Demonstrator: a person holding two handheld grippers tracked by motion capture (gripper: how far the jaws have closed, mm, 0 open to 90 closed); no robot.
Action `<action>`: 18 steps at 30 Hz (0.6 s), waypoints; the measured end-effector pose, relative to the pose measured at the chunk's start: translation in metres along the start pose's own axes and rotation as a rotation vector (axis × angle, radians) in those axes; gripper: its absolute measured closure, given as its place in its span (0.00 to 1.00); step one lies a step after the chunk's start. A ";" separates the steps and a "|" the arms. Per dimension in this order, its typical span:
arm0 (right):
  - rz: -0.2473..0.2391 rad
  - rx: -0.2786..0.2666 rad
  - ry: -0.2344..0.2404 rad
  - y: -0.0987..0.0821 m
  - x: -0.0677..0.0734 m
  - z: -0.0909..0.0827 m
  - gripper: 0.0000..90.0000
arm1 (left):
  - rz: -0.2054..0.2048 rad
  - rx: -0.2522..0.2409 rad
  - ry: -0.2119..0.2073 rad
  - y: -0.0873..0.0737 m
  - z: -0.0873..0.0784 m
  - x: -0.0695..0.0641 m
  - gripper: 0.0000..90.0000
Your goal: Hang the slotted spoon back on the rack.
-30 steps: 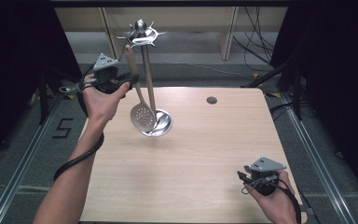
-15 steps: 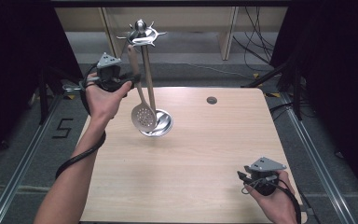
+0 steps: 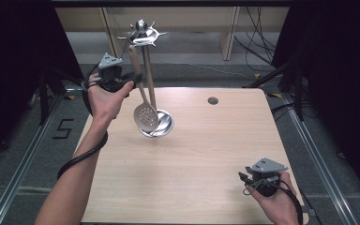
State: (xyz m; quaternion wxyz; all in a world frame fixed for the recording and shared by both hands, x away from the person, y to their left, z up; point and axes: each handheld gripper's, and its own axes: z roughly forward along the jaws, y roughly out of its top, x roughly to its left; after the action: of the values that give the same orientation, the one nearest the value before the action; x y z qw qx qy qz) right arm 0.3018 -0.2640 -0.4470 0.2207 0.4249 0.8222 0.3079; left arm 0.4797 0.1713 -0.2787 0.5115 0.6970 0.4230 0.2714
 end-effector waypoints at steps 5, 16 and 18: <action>-0.018 -0.006 -0.002 0.000 -0.002 0.000 0.72 | 0.000 -0.044 -0.006 -0.006 -0.009 0.000 0.66; 0.033 0.010 0.004 0.000 0.002 -0.002 0.71 | 0.072 -0.039 0.040 -0.056 -0.048 -0.002 0.51; 0.012 -0.006 -0.003 0.000 0.001 -0.001 0.70 | 0.071 -0.019 0.042 -0.074 -0.055 -0.001 0.51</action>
State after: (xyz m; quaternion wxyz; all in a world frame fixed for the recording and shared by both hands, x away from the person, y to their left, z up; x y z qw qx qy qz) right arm 0.3005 -0.2634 -0.4469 0.2211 0.4296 0.8183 0.3112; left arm 0.4114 0.2055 -0.3306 0.4991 0.7009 0.4059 0.3079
